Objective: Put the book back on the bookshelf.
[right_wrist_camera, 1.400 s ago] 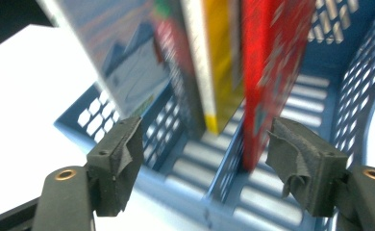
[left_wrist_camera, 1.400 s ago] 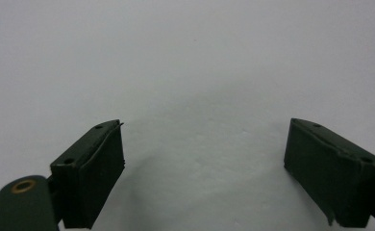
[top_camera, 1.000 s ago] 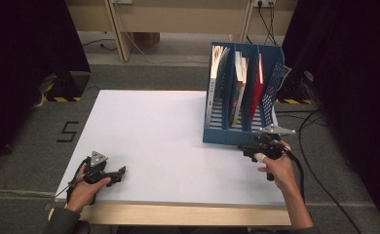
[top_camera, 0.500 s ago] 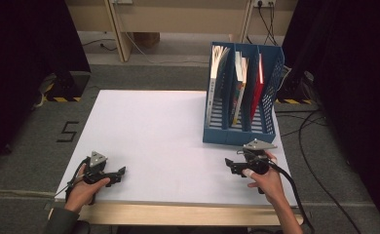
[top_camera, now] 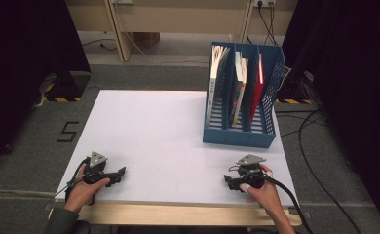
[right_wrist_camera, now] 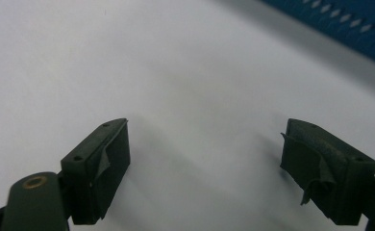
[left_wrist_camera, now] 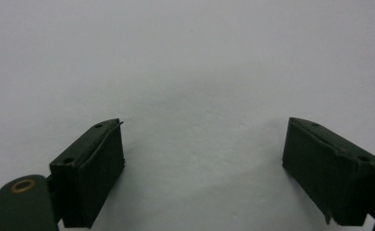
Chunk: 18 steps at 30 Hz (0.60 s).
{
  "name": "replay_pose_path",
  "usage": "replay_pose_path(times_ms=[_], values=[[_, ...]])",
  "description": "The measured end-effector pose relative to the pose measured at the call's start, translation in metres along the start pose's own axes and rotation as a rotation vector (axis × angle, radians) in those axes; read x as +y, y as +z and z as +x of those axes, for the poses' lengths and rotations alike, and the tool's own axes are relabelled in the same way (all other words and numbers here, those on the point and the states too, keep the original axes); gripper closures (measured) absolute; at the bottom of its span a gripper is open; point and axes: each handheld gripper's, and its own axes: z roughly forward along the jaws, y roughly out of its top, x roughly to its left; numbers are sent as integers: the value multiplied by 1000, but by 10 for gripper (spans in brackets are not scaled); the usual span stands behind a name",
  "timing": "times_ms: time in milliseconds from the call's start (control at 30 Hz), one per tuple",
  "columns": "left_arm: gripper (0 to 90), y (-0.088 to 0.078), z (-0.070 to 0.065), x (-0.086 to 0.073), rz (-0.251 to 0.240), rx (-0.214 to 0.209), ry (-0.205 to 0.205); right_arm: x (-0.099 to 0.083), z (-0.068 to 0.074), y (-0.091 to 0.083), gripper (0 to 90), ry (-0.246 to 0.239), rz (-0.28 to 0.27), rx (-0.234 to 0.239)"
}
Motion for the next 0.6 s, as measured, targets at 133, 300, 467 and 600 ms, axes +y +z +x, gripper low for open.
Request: replay_pose_path(times_ms=[133, 300, 467, 600], values=[[134, 0, 0, 0, -1, 0, 0, -11, 0, -1, 182, 21, -72, -5], [134, 0, 0, 0, 0, 0, 1, -22, 3, -1, 182, 35, -149, -21], [134, 0, 0, 0, -1, 0, 0, -24, 3, -1, 182, 36, -158, -21], [134, 0, 0, 0, -1, 0, 0, -23, 2, -2, 183, 34, -152, -17]])
